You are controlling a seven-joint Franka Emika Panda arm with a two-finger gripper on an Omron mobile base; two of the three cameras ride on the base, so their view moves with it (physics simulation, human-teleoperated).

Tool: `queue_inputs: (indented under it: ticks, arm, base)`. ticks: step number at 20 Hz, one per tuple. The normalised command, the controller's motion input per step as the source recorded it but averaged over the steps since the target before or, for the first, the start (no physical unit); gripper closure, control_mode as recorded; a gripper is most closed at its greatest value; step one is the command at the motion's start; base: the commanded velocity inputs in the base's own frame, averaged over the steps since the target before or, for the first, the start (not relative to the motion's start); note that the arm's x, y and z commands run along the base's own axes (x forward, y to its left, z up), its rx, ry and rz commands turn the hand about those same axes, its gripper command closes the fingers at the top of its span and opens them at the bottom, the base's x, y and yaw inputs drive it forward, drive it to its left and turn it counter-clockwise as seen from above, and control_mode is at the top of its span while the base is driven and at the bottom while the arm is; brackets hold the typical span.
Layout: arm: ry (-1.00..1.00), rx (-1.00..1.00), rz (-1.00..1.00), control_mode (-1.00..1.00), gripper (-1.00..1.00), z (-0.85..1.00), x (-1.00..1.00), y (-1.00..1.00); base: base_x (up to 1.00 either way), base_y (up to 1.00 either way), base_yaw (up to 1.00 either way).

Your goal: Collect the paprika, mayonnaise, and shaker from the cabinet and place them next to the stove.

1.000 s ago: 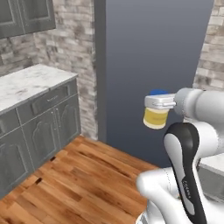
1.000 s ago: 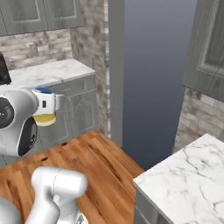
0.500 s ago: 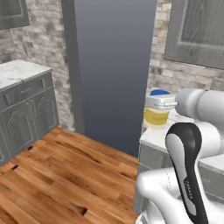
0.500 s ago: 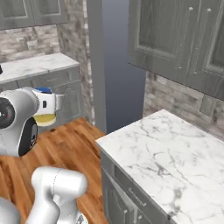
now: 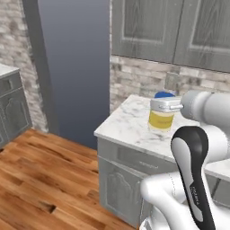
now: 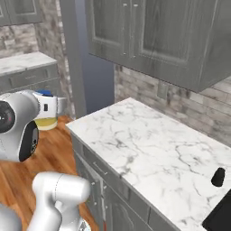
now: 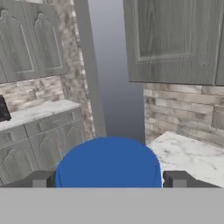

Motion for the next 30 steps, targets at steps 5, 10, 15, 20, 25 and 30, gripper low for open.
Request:
queue_inputs:
  ticks: [5,10,15,20,25,30]
  arm:
    - [0.00,0.00,0.00,1.00,1.00,0.00,0.00,0.00]
    - [0.00,0.00,0.00,1.00,1.00,0.00,0.00,0.00]
    - [0.00,0.00,0.00,1.00,1.00,0.00,0.00,0.00]
    - [0.00,0.00,0.00,1.00,1.00,0.00,0.00,0.00]
    - [0.00,0.00,0.00,1.00,1.00,0.00,0.00,0.00]
    - [0.00,0.00,0.00,1.00,1.00,0.00,0.00,0.00]
  base:
    - [-0.05,-0.59,-0.31]
    - [0.00,-0.46,-0.40]
    - [0.00,-0.64,-0.39]
    - [0.00,-0.82,-0.33]
    - [0.00,-0.91,-0.24]
    - [0.03,-0.96,-0.18]
